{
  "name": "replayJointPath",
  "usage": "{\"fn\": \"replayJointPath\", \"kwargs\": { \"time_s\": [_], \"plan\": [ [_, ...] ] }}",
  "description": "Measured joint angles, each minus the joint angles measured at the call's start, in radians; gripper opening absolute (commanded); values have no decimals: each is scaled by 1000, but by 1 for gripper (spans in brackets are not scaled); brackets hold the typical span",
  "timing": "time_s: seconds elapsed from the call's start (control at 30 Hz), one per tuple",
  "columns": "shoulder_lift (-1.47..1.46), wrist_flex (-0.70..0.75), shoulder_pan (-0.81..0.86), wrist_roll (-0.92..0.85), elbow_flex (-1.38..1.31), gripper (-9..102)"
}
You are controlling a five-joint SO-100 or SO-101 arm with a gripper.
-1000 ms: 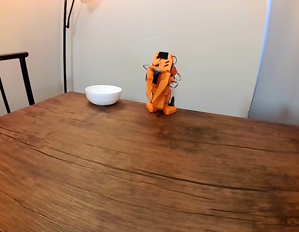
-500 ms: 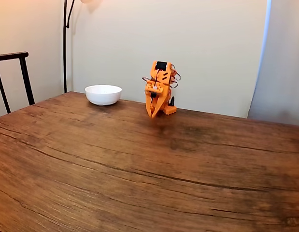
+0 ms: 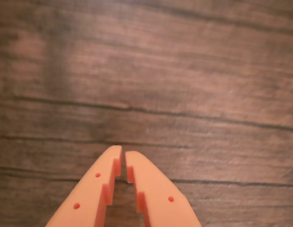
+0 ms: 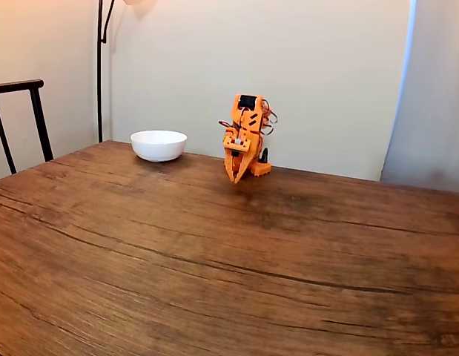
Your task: Grasp the cube and drop it in the bowl
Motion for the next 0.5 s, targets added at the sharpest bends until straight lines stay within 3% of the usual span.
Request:
{"fn": "replayJointPath", "kwargs": {
  "time_s": [0.5],
  "plan": [
    [15,38,0,6,-2,0]
  ]
}}
